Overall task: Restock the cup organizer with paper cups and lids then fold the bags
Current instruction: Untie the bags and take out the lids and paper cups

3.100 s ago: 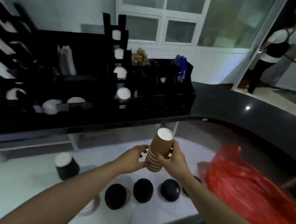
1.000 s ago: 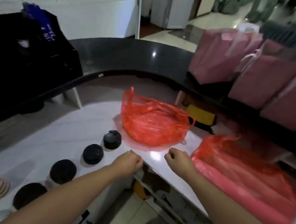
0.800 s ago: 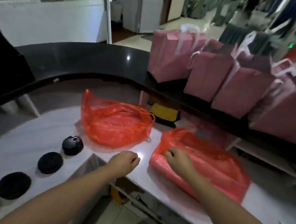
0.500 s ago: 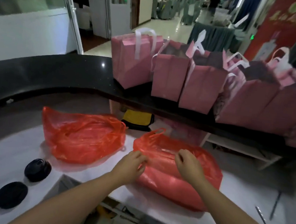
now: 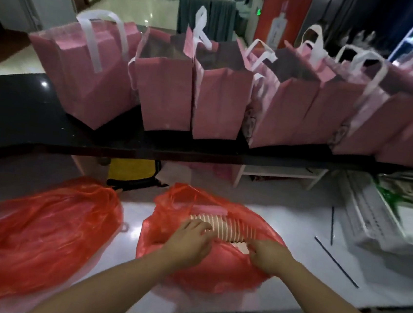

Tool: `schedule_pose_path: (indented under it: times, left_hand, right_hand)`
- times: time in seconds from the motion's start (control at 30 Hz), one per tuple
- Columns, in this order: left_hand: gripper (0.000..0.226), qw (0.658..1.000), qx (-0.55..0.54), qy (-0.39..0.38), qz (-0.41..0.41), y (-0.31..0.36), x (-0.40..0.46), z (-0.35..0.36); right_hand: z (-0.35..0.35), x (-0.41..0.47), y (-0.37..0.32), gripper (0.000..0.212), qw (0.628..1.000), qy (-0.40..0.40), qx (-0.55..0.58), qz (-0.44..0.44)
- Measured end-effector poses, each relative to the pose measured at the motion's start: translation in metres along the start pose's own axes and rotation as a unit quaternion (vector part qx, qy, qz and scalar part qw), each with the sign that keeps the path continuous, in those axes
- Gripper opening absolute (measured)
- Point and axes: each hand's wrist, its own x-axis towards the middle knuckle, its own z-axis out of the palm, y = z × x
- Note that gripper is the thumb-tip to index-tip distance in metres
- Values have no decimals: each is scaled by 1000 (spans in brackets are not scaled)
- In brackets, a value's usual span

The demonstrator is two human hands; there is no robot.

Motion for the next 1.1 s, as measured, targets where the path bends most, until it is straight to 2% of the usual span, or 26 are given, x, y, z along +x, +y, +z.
schedule_pose_path:
  times: [0.1, 0.17, 0.27, 0.3, 0.4, 0.53, 0.6, 0.77, 0.83, 0.93, 1.0, 1.1]
  left_hand:
    - [36, 1000, -10, -8, 20, -1, 12, 9]
    - [39, 999, -21, -6, 25, 1, 14, 17]
    - [42, 999, -31, -22, 26, 0, 21, 18]
    - [45, 999, -32, -34, 20, -1, 25, 16]
    - [52, 998, -29, -62, -15, 0, 37, 9]
    - [48, 995, -29, -91, -36, 1, 60, 3]
    - [43, 991, -34, -118, -51, 9, 78, 2]
    - [69, 970, -27, -225, -89, 27, 116, 17]
    - [73, 963, -21, -246, -104, 26, 128, 25]
    - [59, 959, -47, -251, -126, 29, 142, 34]
    - [47, 955, -76, -251, -140, 26, 152, 38]
    - [41, 948, -114, -259, -148, 19, 164, 41]
  right_hand:
    - [-3, 2, -8, 30, 992, 110, -26, 54]
    - [-6, 9, -17, 38, 990, 139, 11, 10]
    - [-7, 32, -27, 48, 984, 123, 13, -127]
    - [-6, 41, -26, 48, 984, 109, -4, -143]
    - [-8, 59, -10, 47, 995, 45, -38, -78]
    - [-17, 68, 27, 51, 994, 62, -79, -50]
    - [-21, 67, 48, 52, 994, 43, -84, -47]
    - [-25, 71, 80, 52, 998, 17, -48, -42]
    - [-23, 74, 90, 52, 998, 7, -33, -48]
    - [-13, 76, 106, 50, 998, 1, -15, -61]
    - [-8, 76, 111, 43, 997, 20, 14, -73]
    - [-12, 75, 111, 31, 993, 65, 49, -86]
